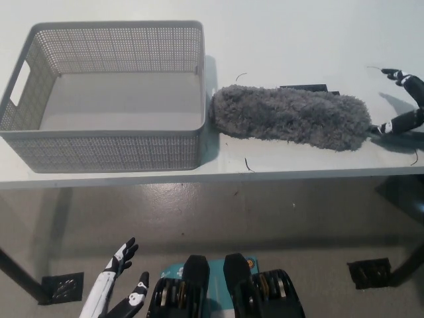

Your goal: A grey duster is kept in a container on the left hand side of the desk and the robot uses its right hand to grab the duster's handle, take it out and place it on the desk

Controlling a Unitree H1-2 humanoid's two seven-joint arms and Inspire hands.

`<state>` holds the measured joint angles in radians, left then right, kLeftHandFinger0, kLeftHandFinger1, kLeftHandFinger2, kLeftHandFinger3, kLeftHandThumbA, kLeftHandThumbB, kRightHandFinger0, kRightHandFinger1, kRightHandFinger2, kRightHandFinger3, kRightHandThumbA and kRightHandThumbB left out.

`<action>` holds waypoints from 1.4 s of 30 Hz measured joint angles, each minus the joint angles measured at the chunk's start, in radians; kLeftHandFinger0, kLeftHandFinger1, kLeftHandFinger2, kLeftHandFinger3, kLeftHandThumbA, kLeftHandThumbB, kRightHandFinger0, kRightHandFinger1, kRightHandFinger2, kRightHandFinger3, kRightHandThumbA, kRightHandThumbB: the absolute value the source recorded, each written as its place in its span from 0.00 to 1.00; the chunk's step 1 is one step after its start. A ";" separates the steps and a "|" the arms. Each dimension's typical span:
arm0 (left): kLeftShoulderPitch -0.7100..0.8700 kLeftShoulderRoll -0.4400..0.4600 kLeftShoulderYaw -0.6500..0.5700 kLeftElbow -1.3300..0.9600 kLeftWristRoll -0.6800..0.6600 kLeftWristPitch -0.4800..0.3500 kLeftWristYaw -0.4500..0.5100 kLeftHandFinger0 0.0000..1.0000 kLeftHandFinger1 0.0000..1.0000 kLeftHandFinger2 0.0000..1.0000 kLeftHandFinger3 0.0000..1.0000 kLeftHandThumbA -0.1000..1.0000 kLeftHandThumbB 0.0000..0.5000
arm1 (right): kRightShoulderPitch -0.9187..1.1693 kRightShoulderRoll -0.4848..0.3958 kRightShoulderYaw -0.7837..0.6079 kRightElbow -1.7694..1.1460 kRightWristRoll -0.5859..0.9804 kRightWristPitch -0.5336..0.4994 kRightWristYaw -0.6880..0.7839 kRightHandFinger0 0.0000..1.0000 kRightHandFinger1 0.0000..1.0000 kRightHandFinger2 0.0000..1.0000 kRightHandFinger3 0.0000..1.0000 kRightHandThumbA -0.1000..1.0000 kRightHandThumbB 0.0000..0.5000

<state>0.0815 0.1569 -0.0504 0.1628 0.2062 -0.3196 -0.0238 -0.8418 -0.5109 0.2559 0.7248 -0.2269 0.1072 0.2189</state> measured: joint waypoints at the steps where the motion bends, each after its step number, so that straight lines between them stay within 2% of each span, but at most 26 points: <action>1: 0.000 0.000 0.000 0.000 0.000 0.000 0.000 1.00 1.00 1.00 1.00 0.51 0.16 | 0.001 0.004 -0.009 -0.007 0.012 0.003 0.000 1.00 1.00 1.00 1.00 1.00 1.00; 8: 0.000 0.000 0.000 0.001 0.000 0.002 0.000 1.00 1.00 1.00 1.00 0.46 0.16 | 0.002 0.030 -0.070 -0.067 0.133 0.038 -0.002 1.00 1.00 1.00 1.00 1.00 1.00; 15: 0.000 0.000 0.000 0.001 0.000 0.010 0.000 1.00 1.00 1.00 1.00 0.44 0.15 | 0.018 0.043 -0.143 -0.192 0.258 0.070 -0.020 1.00 1.00 1.00 1.00 1.00 0.89; 16: 0.000 0.000 0.000 0.001 0.000 0.010 0.000 1.00 1.00 1.00 1.00 0.46 0.14 | 0.022 0.043 -0.146 -0.204 0.262 0.071 -0.022 1.00 1.00 1.00 1.00 1.00 0.95; 18: 0.000 0.000 0.000 0.002 0.000 0.013 0.000 1.00 1.00 1.00 1.00 0.47 0.13 | 0.048 0.047 -0.163 -0.272 0.279 0.077 -0.030 1.00 1.00 1.00 1.00 1.00 0.99; 20: 0.000 0.000 0.000 0.002 0.000 0.015 0.000 1.00 1.00 1.00 1.00 0.53 0.13 | 0.077 0.057 -0.169 -0.328 0.283 0.082 -0.033 1.00 1.00 1.00 1.00 1.00 1.00; 21: 0.000 0.000 0.000 0.002 0.000 0.016 0.000 1.00 1.00 1.00 1.00 0.58 0.13 | 0.095 0.065 -0.169 -0.353 0.283 0.085 -0.034 1.00 1.00 1.00 1.00 1.00 0.79; 22: 0.000 0.000 0.000 0.002 0.000 0.017 0.000 1.00 1.00 1.00 1.00 0.59 0.12 | 0.104 0.071 -0.169 -0.368 0.282 0.086 -0.035 1.00 1.00 1.00 1.00 1.00 0.76; 23: 0.000 0.000 -0.001 0.003 0.000 0.018 0.000 1.00 1.00 1.00 1.00 0.61 0.11 | 0.138 0.092 -0.169 -0.419 0.278 0.086 -0.036 1.00 1.00 1.00 1.00 1.00 0.82; 27: 0.000 -0.001 -0.001 0.006 0.000 0.021 0.000 1.00 1.00 1.00 1.00 0.64 0.11 | 0.255 0.180 -0.159 -0.545 0.264 0.086 -0.039 1.00 1.00 1.00 1.00 1.00 0.84; 28: 0.000 -0.001 -0.001 0.008 0.000 0.021 0.000 1.00 1.00 1.00 1.00 0.64 0.10 | 0.297 0.214 -0.151 -0.584 0.260 0.086 -0.039 1.00 1.00 1.00 1.00 1.00 0.93; 31: 0.000 -0.001 -0.001 0.012 0.000 0.022 0.000 1.00 1.00 1.00 1.00 0.63 0.10 | 0.389 0.280 -0.135 -0.667 0.247 0.086 -0.040 1.00 1.00 1.00 1.00 1.00 0.98; 34: -0.001 -0.001 -0.002 0.016 0.000 0.022 0.000 1.00 1.00 1.00 1.00 0.63 0.09 | 0.490 0.330 -0.123 -0.762 0.231 0.082 -0.042 1.00 1.00 1.00 1.00 1.00 0.98; 35: 0.000 -0.001 -0.001 0.016 0.000 0.022 0.000 1.00 1.00 1.00 1.00 0.62 0.09 | 0.528 0.346 -0.120 -0.798 0.222 0.079 -0.044 1.00 1.00 1.00 1.00 1.00 0.94; 36: 0.000 -0.001 -0.002 0.016 0.000 0.022 0.000 1.00 1.00 1.00 1.00 0.63 0.11 | 0.547 0.352 -0.119 -0.816 0.215 0.076 -0.045 1.00 1.00 1.00 1.00 1.00 0.80; 37: -0.001 -0.002 -0.002 0.017 0.000 0.023 0.000 1.00 1.00 1.00 1.00 0.63 0.12 | 0.586 0.368 -0.118 -0.856 0.202 0.067 -0.047 1.00 1.00 1.00 1.00 1.00 0.71; 40: -0.002 -0.002 -0.002 0.017 0.000 0.023 0.000 1.00 1.00 1.00 1.00 0.61 0.08 | 0.699 0.403 -0.117 -0.950 0.168 0.034 -0.059 1.00 1.00 1.00 1.00 1.00 0.71; 41: -0.002 -0.002 -0.002 0.017 0.000 0.023 0.000 1.00 1.00 1.00 1.00 0.60 0.07 | 0.737 0.414 -0.117 -0.981 0.156 0.018 -0.067 1.00 1.00 1.00 1.00 1.00 0.62; 42: -0.002 -0.003 -0.002 0.017 0.000 0.023 0.000 1.00 1.00 1.00 1.00 0.60 0.07 | 0.773 0.425 -0.116 -1.010 0.143 0.004 -0.074 1.00 1.00 1.00 1.00 1.00 0.62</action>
<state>0.0796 0.1544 -0.0524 0.1800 0.2060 -0.2962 -0.0240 -0.0690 -0.0864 0.1401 -0.2854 -0.0839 0.1112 0.1449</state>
